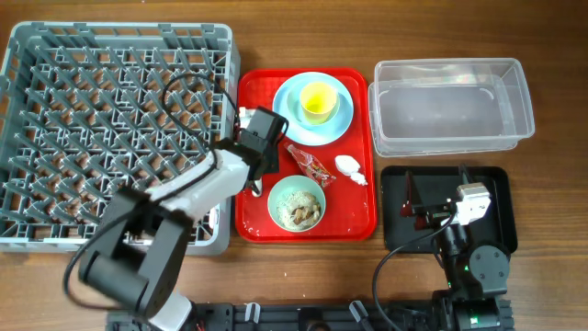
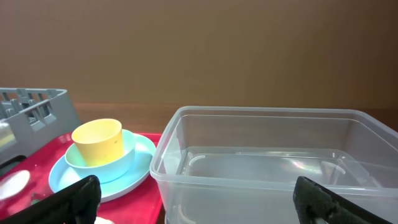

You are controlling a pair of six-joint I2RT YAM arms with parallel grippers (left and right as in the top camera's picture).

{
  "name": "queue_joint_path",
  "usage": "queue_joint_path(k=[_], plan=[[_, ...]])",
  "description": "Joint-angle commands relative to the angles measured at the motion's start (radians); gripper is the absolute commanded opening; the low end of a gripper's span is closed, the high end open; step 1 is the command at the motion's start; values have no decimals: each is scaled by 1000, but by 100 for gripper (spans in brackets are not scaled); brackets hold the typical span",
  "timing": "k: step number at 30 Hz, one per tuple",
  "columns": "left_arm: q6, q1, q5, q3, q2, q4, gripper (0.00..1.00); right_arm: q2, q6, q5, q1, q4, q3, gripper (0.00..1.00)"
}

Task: Sort waste into correct bins and load items into the dishwasher rack
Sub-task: 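Carry the spoon into the dish rack and release it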

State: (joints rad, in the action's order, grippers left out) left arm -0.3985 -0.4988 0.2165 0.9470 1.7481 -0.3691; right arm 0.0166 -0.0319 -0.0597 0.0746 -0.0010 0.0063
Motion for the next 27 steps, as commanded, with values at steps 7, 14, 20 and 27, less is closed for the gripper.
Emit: queue_joint_path(k=[7,14,20,27], plan=[[154,2,269,14,-485,-135,4,-3,5,-9,-5,3,-1,100],[185,94,405,14,-493,-219,4,-3,5,-9,-5,3,-1,100],[184,132,204,14,-314,-239,4,-3,5,-9,-5,3,-1,100],[182,132,191,14,-277,-246,55,-3,5,-9,-5,3,-1,100]])
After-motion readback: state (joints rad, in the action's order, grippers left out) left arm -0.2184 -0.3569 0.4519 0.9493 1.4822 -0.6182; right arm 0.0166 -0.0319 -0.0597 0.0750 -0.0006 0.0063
